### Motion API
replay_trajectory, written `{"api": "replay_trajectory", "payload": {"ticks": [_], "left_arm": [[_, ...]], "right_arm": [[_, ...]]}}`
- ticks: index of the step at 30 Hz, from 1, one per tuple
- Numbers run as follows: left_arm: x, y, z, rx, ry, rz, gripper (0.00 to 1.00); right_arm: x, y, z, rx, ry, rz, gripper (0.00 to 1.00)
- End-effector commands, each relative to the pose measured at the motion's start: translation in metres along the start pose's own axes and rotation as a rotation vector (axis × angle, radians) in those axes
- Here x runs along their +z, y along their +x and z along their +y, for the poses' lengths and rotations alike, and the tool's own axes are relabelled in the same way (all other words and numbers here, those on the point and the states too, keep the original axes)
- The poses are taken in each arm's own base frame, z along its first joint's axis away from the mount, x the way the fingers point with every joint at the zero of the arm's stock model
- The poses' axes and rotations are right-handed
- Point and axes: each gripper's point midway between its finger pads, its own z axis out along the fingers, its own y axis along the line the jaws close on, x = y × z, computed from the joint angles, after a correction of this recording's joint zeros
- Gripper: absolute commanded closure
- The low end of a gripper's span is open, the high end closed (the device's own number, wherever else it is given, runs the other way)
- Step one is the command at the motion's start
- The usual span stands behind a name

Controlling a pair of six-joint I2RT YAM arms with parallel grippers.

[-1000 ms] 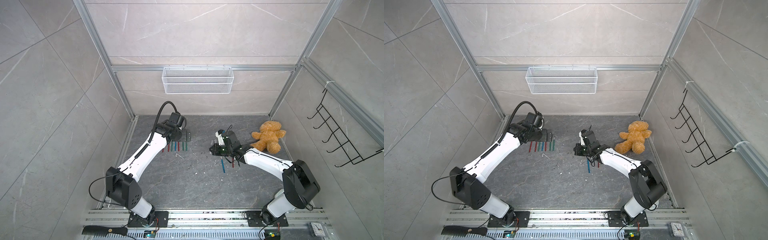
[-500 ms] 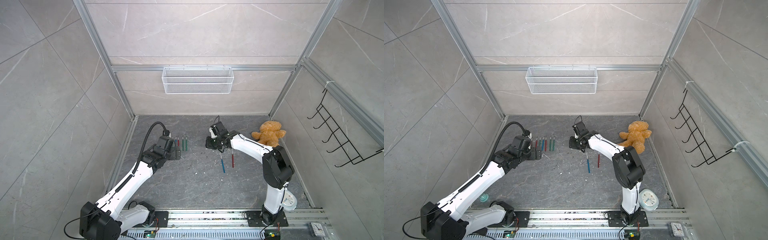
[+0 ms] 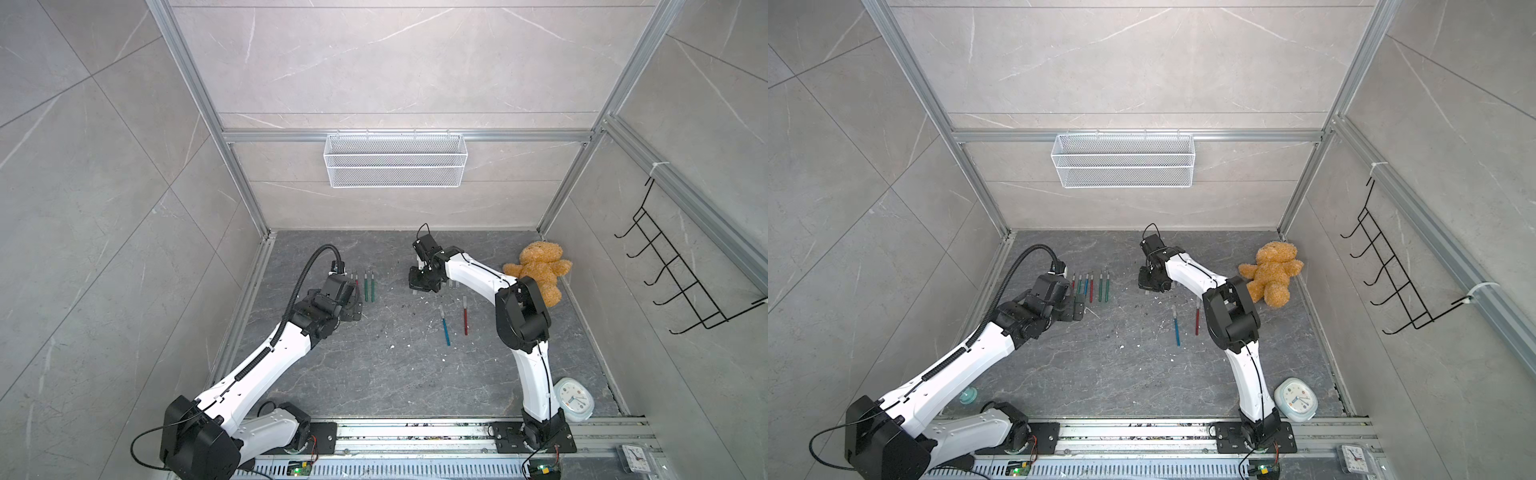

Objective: Remove protective caps from carving knives
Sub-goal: Place the protective sleeve at the center of the board.

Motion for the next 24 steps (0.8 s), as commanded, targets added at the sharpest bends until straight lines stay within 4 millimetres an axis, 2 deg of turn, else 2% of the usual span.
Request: {"api": "replay_trajectory", "payload": {"ticks": [1, 15, 24], "left_arm": [[-0.006, -0.017, 0.004, -0.001, -0.025, -0.052, 0.00], [-0.008, -0.016, 0.000, -0.001, -0.008, -0.035, 0.00], [-0.008, -0.016, -0.003, 0.004, -0.001, -0.031, 0.00]], "right_arm": [[0.005, -0.001, -0.006, -0.015, 0.050, 0.027, 1.00], [0.039, -0.017, -0.018, 0.004, 0.129, 0.065, 1.00], [0.046, -0.020, -0.029, 0.013, 0.185, 0.093, 1.00]]}}
